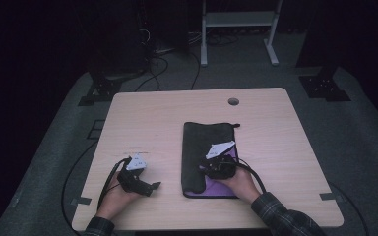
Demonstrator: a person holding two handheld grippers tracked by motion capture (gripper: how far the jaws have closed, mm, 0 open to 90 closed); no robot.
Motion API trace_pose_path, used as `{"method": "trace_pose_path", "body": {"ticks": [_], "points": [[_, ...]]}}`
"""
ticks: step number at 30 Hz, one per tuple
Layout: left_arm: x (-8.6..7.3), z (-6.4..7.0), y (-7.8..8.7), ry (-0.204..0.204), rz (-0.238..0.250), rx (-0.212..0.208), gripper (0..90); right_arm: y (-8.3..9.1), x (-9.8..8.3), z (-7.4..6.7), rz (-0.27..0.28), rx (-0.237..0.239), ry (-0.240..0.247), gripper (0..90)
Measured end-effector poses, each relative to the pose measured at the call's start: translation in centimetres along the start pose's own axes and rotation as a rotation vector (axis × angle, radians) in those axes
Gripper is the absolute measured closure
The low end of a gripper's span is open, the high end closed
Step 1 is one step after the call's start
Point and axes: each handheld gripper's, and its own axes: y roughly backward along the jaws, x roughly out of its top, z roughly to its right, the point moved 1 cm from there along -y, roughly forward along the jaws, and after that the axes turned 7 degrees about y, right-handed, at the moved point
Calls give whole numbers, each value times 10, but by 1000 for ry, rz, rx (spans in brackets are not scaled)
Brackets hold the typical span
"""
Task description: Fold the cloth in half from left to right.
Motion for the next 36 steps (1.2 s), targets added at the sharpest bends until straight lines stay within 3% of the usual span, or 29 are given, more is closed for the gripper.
{"method": "trace_pose_path", "body": {"ticks": [8,17,24,33,36], "points": [[-1,0,1,-1,-1,0,0,34,-3,-3,46,7,-22,796],[-1,0,1,-4,-2,0,0,68,-27,-13,47,-61,-18,788],[-1,0,1,0,1,0,0,80,-48,-20,5,-104,-40,752],[-1,1,1,0,1,0,0,101,-76,-25,-49,-145,-118,661],[-1,0,1,-1,1,-1,0,111,-82,-25,-39,-165,-134,645]]}}
